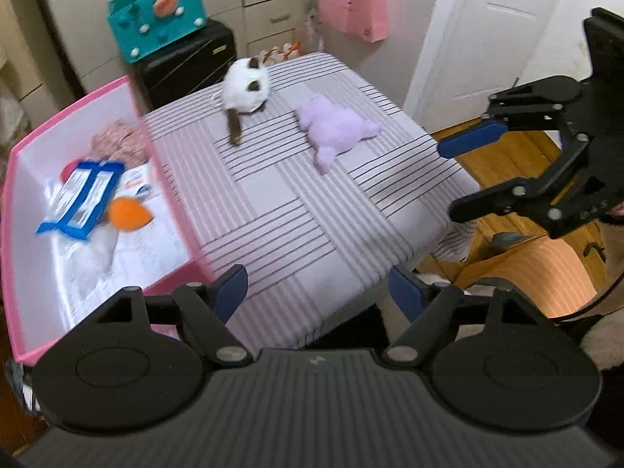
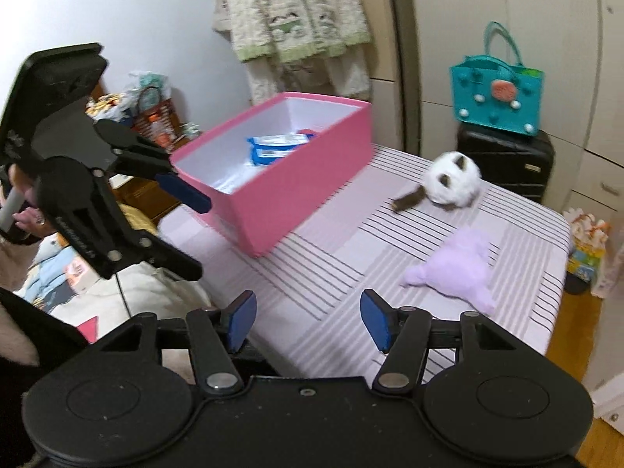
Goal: Organize soft objects
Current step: 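Withdraw the left gripper from the box toward the lilac plush toy, then grasp the lilac plush toy with the left gripper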
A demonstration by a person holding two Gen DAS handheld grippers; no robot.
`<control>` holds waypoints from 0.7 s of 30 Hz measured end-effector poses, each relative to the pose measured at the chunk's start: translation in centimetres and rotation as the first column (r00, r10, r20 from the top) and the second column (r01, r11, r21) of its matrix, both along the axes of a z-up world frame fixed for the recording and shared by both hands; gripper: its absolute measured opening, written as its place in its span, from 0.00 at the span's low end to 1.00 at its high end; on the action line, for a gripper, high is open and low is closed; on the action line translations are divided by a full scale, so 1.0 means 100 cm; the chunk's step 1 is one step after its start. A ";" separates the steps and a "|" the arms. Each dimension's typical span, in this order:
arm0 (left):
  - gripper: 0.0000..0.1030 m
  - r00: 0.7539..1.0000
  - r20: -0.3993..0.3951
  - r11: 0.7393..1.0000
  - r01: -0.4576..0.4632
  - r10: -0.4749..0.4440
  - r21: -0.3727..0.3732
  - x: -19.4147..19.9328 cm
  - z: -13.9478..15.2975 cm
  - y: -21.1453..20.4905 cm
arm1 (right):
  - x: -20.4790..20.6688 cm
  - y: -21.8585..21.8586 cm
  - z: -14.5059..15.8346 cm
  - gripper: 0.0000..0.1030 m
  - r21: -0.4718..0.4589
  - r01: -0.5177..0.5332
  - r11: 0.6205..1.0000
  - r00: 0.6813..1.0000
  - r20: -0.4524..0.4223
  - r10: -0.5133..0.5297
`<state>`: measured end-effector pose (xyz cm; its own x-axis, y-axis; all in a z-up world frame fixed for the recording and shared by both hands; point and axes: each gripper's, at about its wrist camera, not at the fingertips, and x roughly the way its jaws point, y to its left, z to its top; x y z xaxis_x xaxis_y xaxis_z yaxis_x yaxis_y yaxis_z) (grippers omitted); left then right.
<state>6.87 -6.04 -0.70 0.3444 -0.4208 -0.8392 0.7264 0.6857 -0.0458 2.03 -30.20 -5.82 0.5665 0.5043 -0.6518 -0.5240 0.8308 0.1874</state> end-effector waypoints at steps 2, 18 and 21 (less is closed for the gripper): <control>0.77 1.000 0.016 1.000 0.004 -0.004 -0.001 0.003 -0.005 -0.009 | 0.005 -0.005 -0.008 0.65 -0.027 0.020 0.999 1.000 0.004 -0.020; 0.94 0.992 0.112 0.984 -0.044 0.065 -0.174 0.048 -0.032 -0.057 | 0.051 -0.039 -0.074 0.82 -0.021 0.171 0.985 0.976 0.142 -0.166; 0.94 0.989 0.128 0.979 -0.049 0.076 -0.198 0.054 -0.040 -0.066 | 0.058 -0.045 -0.085 0.82 0.021 0.184 0.983 0.962 0.201 -0.185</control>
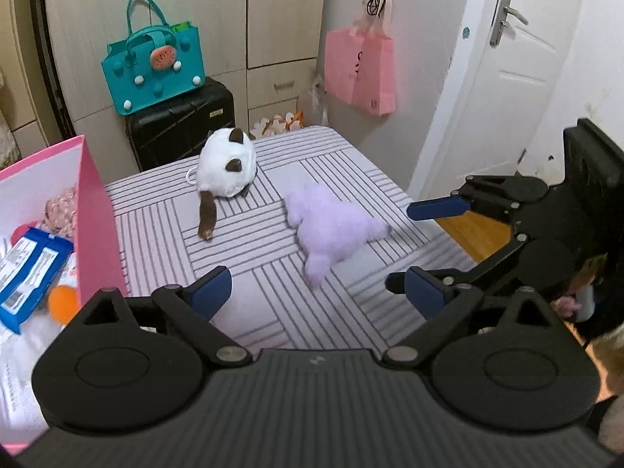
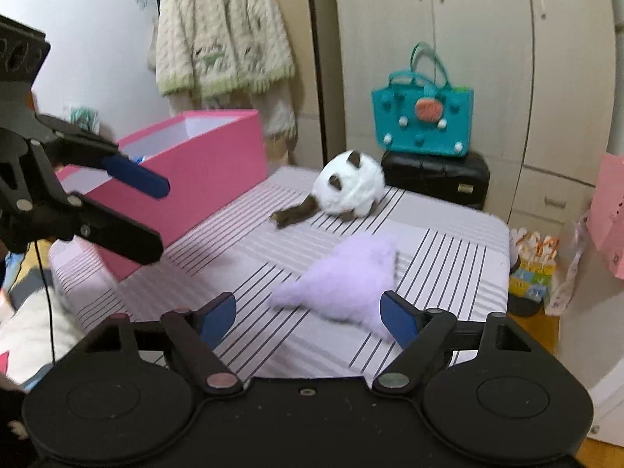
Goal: Organize soft objects
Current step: 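Grasp the lilac plush toy with the left gripper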
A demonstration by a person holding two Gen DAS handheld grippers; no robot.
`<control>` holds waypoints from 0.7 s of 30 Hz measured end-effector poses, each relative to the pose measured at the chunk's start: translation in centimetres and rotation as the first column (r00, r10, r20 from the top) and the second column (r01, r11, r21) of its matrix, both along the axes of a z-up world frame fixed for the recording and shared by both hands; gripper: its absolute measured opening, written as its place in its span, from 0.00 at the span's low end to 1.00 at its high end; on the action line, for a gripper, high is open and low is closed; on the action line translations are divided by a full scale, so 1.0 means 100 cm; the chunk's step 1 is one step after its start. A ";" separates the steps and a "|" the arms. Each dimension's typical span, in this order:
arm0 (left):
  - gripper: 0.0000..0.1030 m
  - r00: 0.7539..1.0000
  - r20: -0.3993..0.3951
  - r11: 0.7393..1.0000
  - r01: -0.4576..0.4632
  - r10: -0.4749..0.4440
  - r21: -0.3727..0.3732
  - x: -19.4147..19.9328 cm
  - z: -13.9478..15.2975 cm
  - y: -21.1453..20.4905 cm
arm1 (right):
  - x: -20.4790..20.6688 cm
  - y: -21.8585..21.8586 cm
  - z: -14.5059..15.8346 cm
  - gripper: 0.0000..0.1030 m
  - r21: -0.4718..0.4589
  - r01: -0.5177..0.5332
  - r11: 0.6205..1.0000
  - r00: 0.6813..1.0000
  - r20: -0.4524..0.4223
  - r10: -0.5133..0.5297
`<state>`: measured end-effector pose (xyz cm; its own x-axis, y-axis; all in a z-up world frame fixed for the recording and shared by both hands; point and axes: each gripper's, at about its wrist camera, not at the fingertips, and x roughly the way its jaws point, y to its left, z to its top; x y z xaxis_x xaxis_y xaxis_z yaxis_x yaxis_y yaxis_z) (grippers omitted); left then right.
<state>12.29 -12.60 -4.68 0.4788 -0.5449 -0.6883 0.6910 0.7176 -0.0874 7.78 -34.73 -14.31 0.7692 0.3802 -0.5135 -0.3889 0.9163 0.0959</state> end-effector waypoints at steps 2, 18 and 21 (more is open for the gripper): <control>0.92 1.000 -0.003 1.000 -0.011 0.011 -0.024 0.006 -0.005 -0.005 | 0.005 -0.003 -0.007 0.82 -0.001 0.013 1.000 0.999 0.043 -0.013; 0.82 0.991 -0.084 0.968 -0.124 0.108 -0.217 0.050 -0.062 -0.043 | 0.042 0.005 -0.036 0.82 -0.148 -0.016 0.989 1.000 0.012 0.018; 0.77 0.987 -0.110 0.967 -0.141 0.119 -0.214 0.053 -0.072 -0.048 | 0.046 0.010 -0.041 0.82 -0.162 -0.027 0.986 1.000 -0.006 0.026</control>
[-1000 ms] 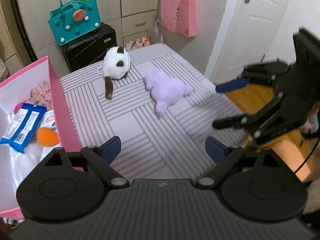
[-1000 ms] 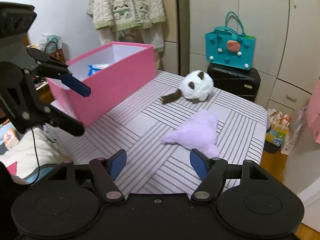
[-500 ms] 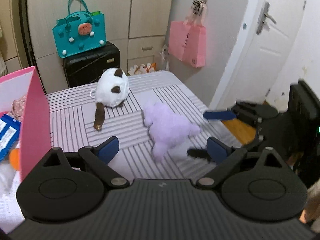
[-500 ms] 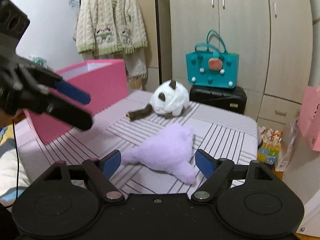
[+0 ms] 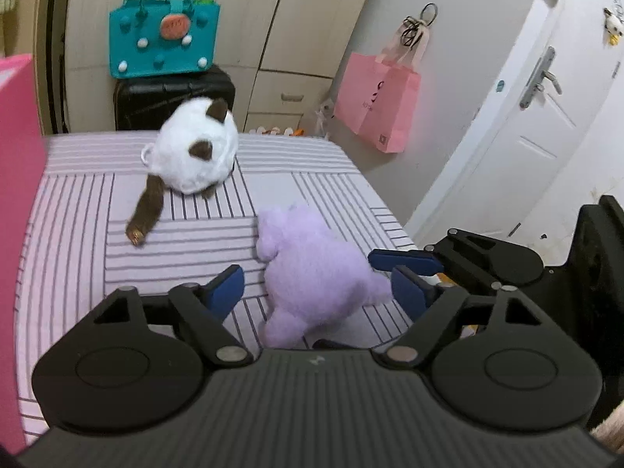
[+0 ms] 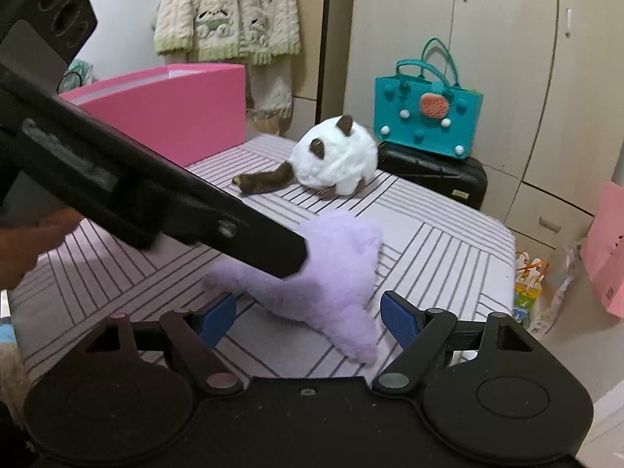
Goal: Organize soft objects
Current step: 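Grasp the lilac plush toy with the left gripper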
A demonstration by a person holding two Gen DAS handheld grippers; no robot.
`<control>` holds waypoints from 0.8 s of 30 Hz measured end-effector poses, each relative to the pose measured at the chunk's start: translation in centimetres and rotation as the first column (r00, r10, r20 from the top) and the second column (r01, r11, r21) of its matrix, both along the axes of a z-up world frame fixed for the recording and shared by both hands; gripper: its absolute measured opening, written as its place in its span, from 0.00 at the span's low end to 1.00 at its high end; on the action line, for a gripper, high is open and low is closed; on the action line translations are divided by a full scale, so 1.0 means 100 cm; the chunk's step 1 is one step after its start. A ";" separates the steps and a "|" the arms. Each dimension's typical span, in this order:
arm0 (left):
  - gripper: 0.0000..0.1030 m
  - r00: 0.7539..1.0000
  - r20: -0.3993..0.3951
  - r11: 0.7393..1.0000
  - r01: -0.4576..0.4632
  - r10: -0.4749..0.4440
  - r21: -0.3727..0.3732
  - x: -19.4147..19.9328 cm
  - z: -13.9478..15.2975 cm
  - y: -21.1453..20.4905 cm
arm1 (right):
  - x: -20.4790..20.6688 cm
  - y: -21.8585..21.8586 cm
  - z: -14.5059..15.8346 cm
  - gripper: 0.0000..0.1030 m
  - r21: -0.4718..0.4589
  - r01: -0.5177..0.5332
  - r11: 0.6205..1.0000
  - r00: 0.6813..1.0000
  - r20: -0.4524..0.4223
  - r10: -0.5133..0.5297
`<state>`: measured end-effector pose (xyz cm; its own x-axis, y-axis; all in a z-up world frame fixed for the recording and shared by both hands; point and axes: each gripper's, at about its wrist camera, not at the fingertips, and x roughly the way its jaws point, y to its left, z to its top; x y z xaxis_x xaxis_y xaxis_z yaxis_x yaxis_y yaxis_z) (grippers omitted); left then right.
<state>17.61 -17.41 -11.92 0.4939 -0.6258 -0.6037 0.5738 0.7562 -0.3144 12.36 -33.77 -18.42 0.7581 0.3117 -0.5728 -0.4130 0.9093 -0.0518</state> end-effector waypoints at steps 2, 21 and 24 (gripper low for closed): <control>0.72 1.000 0.004 1.000 -0.020 0.020 0.017 0.001 -0.005 -0.004 | 0.003 0.001 -0.002 0.82 0.001 0.000 1.000 1.000 -0.017 0.000; 0.39 1.000 0.012 1.000 -0.011 0.011 0.015 -0.009 -0.016 -0.002 | -0.006 0.015 -0.005 0.62 0.089 0.162 0.983 0.986 -0.038 -0.160; 0.39 1.000 -0.004 1.000 -0.015 0.015 -0.003 -0.011 -0.016 0.004 | -0.011 0.022 -0.004 0.62 0.083 0.182 0.980 0.983 -0.035 -0.180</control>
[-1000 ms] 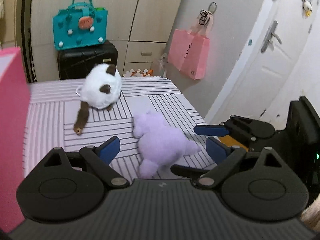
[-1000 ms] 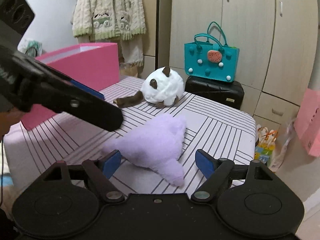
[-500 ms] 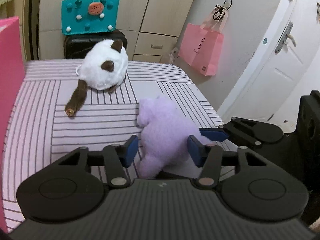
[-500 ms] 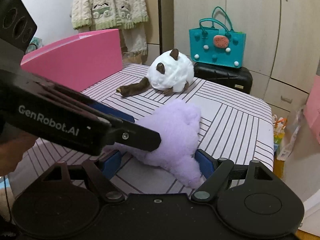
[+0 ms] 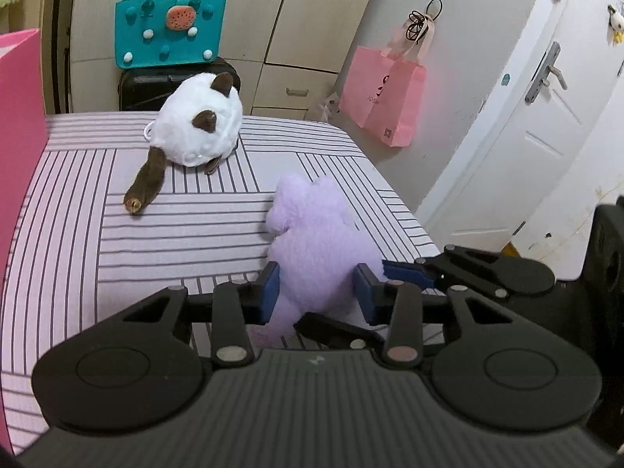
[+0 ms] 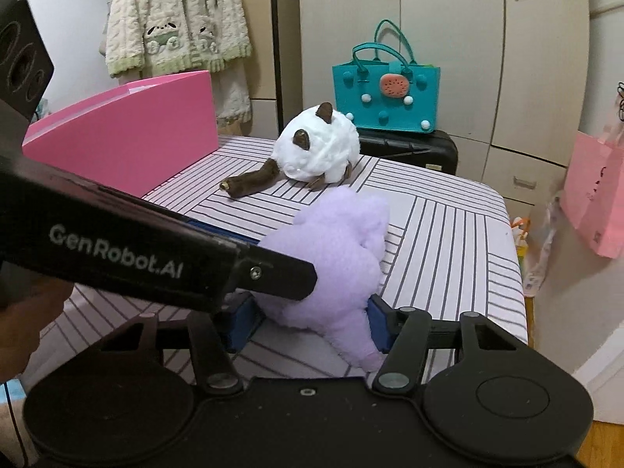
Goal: Organize soft objects
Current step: 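Grasp the lilac plush toy with the left gripper, then lift the lilac plush and carry it over the pink box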
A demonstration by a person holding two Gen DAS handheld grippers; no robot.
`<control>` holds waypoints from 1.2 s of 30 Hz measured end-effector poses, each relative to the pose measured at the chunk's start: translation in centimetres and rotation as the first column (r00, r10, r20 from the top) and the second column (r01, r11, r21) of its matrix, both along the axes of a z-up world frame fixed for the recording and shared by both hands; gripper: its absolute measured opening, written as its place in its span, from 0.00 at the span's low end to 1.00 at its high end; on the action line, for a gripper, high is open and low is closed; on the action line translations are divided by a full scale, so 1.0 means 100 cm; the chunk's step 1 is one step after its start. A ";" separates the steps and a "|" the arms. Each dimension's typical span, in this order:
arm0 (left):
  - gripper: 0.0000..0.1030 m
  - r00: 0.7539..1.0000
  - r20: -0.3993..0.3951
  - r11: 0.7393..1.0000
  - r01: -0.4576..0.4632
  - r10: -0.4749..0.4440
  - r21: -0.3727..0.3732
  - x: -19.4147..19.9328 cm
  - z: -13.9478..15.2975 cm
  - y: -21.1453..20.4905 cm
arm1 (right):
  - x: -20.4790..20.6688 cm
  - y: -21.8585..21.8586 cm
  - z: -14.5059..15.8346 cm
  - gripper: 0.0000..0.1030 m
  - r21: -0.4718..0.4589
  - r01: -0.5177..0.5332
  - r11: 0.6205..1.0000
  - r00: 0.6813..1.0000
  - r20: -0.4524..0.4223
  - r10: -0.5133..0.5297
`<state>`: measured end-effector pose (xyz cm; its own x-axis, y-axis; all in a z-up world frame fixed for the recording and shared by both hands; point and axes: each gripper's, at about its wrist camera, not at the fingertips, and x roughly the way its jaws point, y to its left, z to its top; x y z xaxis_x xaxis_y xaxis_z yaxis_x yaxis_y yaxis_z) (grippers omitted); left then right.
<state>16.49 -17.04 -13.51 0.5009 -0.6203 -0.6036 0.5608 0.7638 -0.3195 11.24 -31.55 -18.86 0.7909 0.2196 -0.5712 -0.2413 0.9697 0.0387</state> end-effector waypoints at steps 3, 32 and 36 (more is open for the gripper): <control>0.39 1.000 -0.002 1.000 -0.001 0.001 0.001 -0.005 0.002 0.004 | -0.007 0.005 0.002 0.62 0.020 0.022 1.000 1.000 -0.002 -0.022; 0.39 0.980 -0.144 0.982 0.156 -0.140 0.105 -0.074 0.063 0.079 | -0.096 0.067 0.060 0.62 0.019 -0.161 0.987 0.986 -0.049 0.162; 0.39 0.981 -0.139 0.985 0.149 -0.137 0.084 -0.082 0.075 0.100 | -0.099 0.079 0.072 0.62 0.034 -0.204 0.978 0.978 -0.042 0.205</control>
